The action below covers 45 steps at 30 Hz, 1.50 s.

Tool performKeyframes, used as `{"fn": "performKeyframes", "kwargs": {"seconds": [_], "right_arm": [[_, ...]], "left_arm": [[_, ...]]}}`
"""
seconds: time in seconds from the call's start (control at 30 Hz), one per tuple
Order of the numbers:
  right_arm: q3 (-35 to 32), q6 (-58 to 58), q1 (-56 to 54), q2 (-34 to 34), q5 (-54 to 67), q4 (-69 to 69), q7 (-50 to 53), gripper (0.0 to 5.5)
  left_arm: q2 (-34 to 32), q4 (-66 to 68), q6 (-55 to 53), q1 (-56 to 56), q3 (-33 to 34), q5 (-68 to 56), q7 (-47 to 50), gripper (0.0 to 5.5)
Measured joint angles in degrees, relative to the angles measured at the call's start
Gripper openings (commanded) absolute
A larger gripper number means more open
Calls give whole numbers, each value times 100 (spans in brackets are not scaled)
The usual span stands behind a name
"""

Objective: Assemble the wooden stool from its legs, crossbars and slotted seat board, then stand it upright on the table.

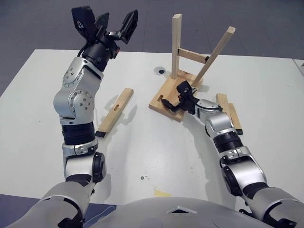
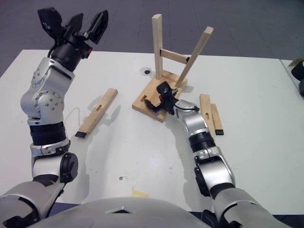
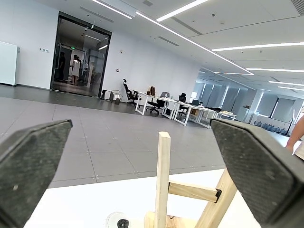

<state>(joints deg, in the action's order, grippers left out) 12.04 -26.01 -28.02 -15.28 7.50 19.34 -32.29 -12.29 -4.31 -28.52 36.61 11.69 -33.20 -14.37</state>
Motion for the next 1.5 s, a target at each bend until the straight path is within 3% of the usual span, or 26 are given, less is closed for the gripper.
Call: {"fn": "performKeyframes", "kwargs": {"seconds": [0.13,0.23,0.47,0.8,1.0,1.2,1.3,1.5], "right_arm": [[626,-224,903,-1155,-152,-1674,-1022,537],[633,-280,1278,-1746,-165,-2296,-1295,537],[467,-574,1921,-2250,38,-3256,-1504,537],[-266,-480,2010,-2506,162,-2800,-1459,537],[-823,-535,2071,-2374,915,-2707,-1782,537],[-2381,-787,1630,-1475,2810,-2865,-1366,537],[-2466,-579,1393,-1286,2233,-2572,-309,537],[-2037,515,730,-874,333,-647,1787,537]], "left_arm": [[-1,-48,1,-73,12,1,23,540],[-4,-74,2,-84,27,2,66,540],[-1,-91,37,-141,27,43,125,540],[-16,-93,40,-148,17,59,113,540],[-25,-33,59,-146,7,143,36,540],[-24,10,66,-144,18,146,-20,540],[-22,8,65,-145,27,145,-20,540],[-19,28,64,-146,20,155,-18,540]]}}
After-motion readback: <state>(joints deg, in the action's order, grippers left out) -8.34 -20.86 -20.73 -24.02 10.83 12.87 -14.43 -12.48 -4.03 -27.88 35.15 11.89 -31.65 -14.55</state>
